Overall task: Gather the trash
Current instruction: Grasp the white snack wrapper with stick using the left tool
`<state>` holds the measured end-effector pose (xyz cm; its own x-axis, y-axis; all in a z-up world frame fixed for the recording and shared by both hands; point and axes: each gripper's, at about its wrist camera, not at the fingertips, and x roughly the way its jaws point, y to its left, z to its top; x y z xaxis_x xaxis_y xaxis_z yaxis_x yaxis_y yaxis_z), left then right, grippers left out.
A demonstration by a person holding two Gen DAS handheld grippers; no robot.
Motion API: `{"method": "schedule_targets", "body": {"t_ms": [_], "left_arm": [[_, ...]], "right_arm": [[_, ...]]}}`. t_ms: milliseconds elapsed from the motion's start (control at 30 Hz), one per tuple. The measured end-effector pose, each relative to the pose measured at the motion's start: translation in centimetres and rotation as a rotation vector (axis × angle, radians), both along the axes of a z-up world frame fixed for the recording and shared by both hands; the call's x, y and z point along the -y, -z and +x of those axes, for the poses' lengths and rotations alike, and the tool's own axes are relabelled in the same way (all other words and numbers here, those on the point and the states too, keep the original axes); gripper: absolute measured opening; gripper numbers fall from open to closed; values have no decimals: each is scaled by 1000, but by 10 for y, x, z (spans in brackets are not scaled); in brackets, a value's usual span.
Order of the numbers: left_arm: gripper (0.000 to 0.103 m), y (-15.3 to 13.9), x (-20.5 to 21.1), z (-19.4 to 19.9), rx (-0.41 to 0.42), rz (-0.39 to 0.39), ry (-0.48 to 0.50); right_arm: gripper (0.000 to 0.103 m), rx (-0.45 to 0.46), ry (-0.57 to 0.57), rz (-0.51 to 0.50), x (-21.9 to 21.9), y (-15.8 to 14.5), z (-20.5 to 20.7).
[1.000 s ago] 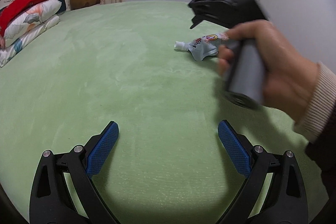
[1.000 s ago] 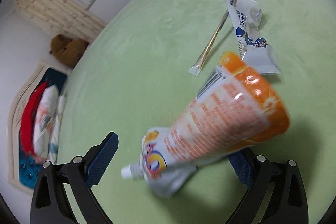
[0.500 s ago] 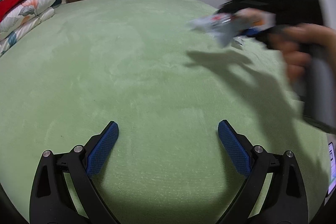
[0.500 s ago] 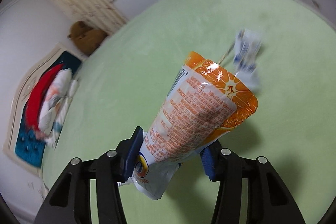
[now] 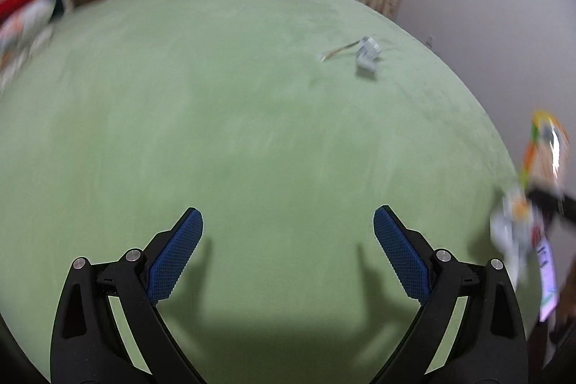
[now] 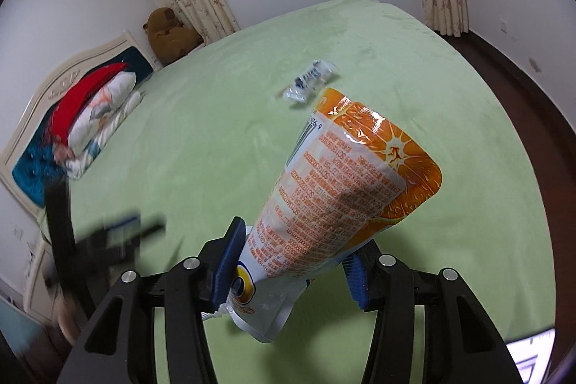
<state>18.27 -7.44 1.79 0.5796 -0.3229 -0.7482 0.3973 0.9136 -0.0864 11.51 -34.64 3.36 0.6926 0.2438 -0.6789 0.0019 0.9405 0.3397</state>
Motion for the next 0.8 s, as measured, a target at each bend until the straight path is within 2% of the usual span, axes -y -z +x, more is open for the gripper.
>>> {"method": "schedule_targets", "body": {"t_ms": [133, 267, 333, 433, 567, 700, 800], "left_arm": [[93, -21, 62, 40, 87, 105, 90], [93, -35, 112, 88, 83, 90, 138], [93, -37, 137, 111, 92, 118, 140], [93, -33, 162, 141, 76, 102, 141], [93, -11, 187, 181, 0, 89, 127], [93, 4, 202, 202, -43, 72, 115], [93, 11, 212, 210, -37, 109, 97]], "right_arm": [[51, 45, -28, 42, -3, 2, -20], [51, 64, -34, 78, 4, 5, -31], [51, 65, -32, 58, 5, 5, -29], [51, 63, -34, 63, 10, 9, -28], [51, 49, -5, 89, 22, 19, -28], [51, 39, 22, 109, 26, 24, -32], [51, 43, 23, 131, 28, 26, -33]]}}
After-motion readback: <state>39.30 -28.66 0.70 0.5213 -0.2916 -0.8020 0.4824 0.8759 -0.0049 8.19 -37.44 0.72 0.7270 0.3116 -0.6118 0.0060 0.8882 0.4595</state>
